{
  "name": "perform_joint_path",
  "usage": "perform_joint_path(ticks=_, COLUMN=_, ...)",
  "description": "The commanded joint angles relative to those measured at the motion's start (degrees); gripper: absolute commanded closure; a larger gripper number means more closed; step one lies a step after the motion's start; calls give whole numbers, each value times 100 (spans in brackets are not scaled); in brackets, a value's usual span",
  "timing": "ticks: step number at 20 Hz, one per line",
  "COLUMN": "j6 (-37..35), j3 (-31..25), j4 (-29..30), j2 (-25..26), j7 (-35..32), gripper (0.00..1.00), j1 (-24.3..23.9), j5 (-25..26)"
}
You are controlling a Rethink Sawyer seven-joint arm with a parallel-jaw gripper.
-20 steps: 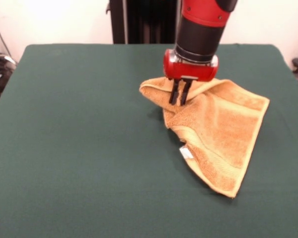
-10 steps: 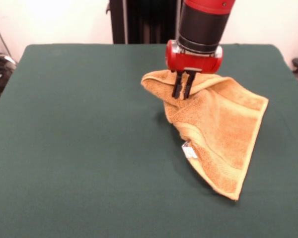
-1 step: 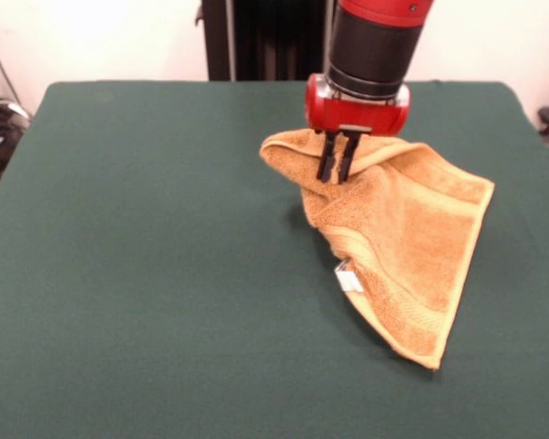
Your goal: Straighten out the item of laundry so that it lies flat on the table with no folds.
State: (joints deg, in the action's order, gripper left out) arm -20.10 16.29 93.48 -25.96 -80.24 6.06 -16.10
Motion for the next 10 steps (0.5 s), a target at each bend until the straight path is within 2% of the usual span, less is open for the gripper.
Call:
perform_joint_path(ticks=1, j6=-427, j3=-470, j4=52, j2=183, j7=-1509, gripper=100, j1=21, j5=-298)
perform_joint_path(ticks=10, j6=-961, j3=-364, j4=-160, j2=-27, j7=-1516, gripper=100, j1=43, j5=-315)
